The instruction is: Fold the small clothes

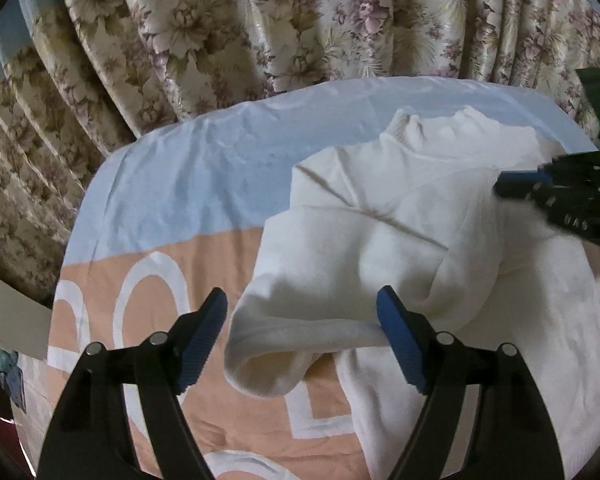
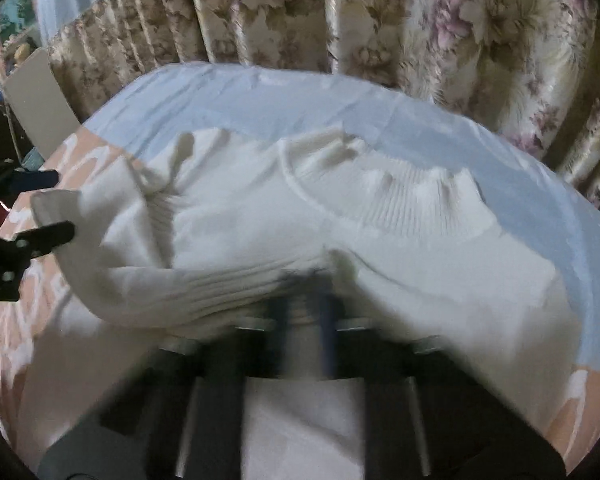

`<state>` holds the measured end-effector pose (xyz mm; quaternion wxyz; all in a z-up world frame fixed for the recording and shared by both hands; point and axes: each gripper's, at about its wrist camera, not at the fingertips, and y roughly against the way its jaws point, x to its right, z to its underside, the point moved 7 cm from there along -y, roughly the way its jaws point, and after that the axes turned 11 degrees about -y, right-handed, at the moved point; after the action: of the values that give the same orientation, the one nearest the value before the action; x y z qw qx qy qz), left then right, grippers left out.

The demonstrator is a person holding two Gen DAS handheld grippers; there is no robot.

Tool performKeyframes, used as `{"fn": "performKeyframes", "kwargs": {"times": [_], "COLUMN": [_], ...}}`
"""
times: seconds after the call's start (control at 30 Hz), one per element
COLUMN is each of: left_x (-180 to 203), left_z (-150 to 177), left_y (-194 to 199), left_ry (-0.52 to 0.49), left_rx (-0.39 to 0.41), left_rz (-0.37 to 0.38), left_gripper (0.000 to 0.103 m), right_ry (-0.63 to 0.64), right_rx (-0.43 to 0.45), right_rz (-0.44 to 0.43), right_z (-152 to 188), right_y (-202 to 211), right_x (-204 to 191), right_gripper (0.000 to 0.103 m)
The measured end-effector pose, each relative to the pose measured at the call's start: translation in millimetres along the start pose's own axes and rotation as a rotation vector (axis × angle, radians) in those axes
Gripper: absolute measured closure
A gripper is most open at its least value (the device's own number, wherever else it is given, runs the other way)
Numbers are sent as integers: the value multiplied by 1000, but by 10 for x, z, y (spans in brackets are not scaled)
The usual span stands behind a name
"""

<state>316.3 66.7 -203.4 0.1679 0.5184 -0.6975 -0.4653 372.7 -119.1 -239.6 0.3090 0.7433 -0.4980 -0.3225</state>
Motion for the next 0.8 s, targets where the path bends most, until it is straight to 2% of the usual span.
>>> {"fn": "performKeyframes", "kwargs": {"times": [0.1, 0.17, 0.3, 0.4, 0.47, 0.53, 0.6, 0.67, 0.7, 0.73, 0.77, 0.8], "left_x": [-20, -13, 51, 110, 142, 147, 140, 126, 113, 100, 89, 72], "left_z": [-73, -131, -223, -225, -220, -213, -206, -196, -189, -183, -178, -174], "left_y": [13, 58, 116, 81, 41, 8, -4, -3, -7, -13, -16, -19], "left_ry": [21, 27, 15, 6, -5, -17, -30, -36, -35, -30, -26, -16], "left_rx": [14, 31, 51, 42, 31, 19, 13, 13, 12, 9, 7, 7], "left_rz": [6, 11, 10, 11, 4, -11, -30, -39, -41, -42, -40, -38], "left_gripper": [25, 25, 25, 25, 25, 25, 25, 25, 25, 25, 25, 25], "right_ry": [-3, -50, -158, -186, -209, -258, -311, -353, -368, -378, -370, -355], "right_rx": [79, 128, 54, -18, -59, -104, -114, -125, -132, -140, -135, -126], "right_rz": [23, 24, -41, -95, -99, -97, -116, -120, -120, -123, -123, -116], "right_z": [-105, -181, -184, -166, -146, -123, -99, -109, -119, -126, -138, -151], "right_y": [166, 350, 390, 264, 152, 21, -8, -65, -106, -159, -169, -165], "right_x": [80, 241, 441, 339, 268, 249, 243, 235, 231, 213, 204, 192], "right_gripper": [103, 103, 100, 98, 96, 82, 59, 55, 60, 71, 90, 93]}}
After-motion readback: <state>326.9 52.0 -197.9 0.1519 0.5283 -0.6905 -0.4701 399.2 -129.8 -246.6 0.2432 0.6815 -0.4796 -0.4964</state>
